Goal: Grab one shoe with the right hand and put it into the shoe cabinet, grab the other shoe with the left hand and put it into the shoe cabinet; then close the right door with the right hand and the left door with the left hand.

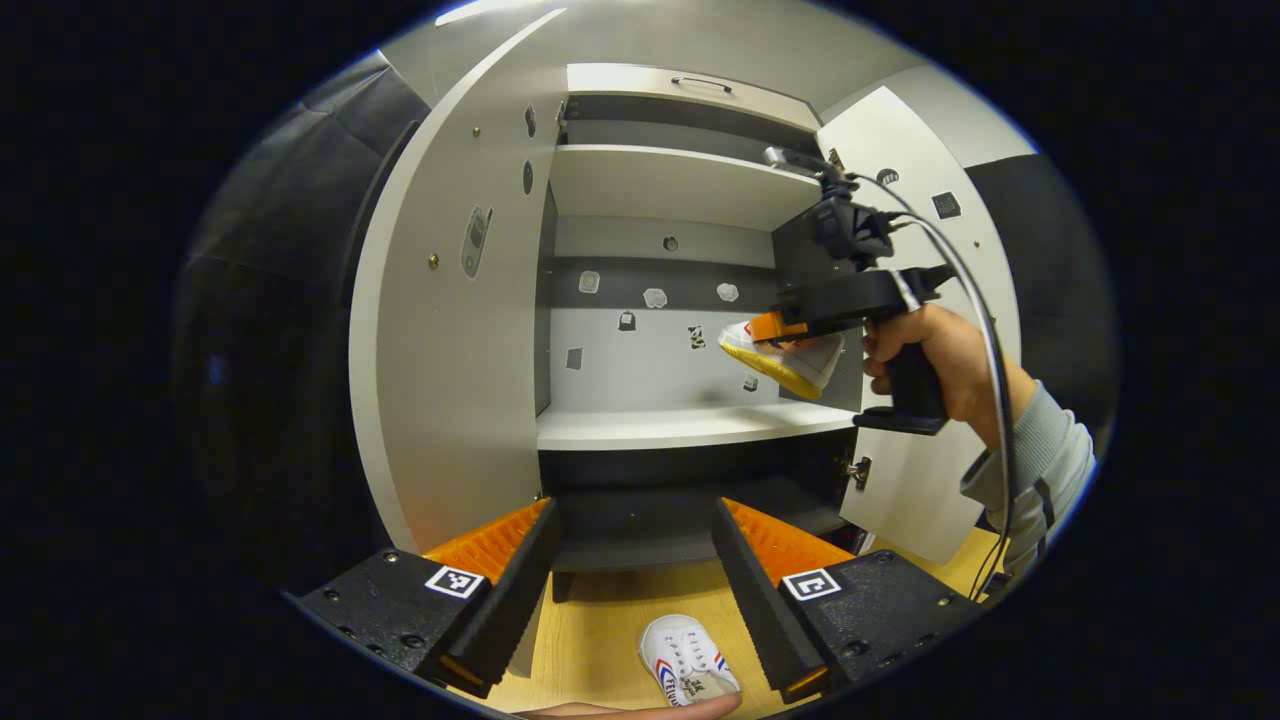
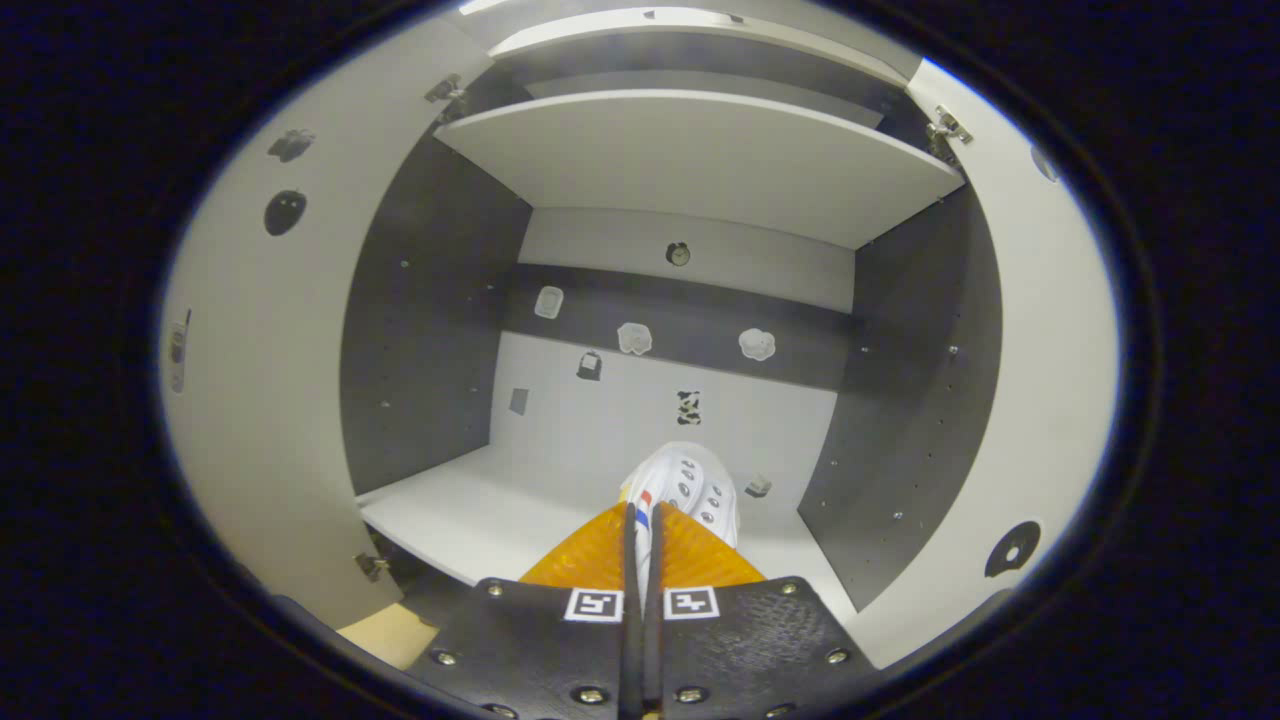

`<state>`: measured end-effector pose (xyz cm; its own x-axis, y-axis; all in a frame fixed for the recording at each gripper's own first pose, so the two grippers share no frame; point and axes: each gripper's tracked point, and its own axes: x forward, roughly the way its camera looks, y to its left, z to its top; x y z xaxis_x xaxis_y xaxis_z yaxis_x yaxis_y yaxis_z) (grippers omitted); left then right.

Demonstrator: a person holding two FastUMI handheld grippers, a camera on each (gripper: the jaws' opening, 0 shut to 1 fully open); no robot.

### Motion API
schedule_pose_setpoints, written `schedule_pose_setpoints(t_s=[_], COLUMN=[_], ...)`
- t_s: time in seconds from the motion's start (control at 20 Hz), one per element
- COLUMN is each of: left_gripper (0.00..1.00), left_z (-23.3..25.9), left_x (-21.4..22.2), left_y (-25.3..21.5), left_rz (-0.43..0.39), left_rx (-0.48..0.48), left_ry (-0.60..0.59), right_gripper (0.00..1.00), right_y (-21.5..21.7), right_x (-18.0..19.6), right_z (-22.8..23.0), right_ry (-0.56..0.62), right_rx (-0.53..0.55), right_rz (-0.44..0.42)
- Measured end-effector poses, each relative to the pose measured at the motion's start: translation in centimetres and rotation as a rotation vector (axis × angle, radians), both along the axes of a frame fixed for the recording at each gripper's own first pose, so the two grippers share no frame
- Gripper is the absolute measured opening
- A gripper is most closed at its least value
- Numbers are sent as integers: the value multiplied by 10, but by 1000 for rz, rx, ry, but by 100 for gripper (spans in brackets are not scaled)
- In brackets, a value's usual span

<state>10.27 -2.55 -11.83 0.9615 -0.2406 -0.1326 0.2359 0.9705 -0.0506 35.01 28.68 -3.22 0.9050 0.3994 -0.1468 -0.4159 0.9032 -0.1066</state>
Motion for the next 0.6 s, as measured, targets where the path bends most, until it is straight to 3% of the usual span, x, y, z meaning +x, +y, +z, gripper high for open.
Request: schedule_pose_setpoints(t_s=[0.2, 0.35, 0.45, 0.6], left_gripper=[93, 93, 93, 93], left_z=[-8, -15, -22, -31], left_x=[-2, -1, 0, -2], left_y=[-2, 5, 4, -2], left_rz=[-8, 28, 35, 31], left_rx=[-8, 21, 35, 51], left_ry=[28, 33, 49, 73], right_gripper=[1, 1, 1, 1], right_y=[0, -11, -20, -11], right_x=[51, 81, 85, 61], right_z=[-30, -28, -7, -9], right_ry=[0, -100, -161, -116], right_rx=[-93, -156, -142, -77], right_rz=[-20, -71, -122, -67])
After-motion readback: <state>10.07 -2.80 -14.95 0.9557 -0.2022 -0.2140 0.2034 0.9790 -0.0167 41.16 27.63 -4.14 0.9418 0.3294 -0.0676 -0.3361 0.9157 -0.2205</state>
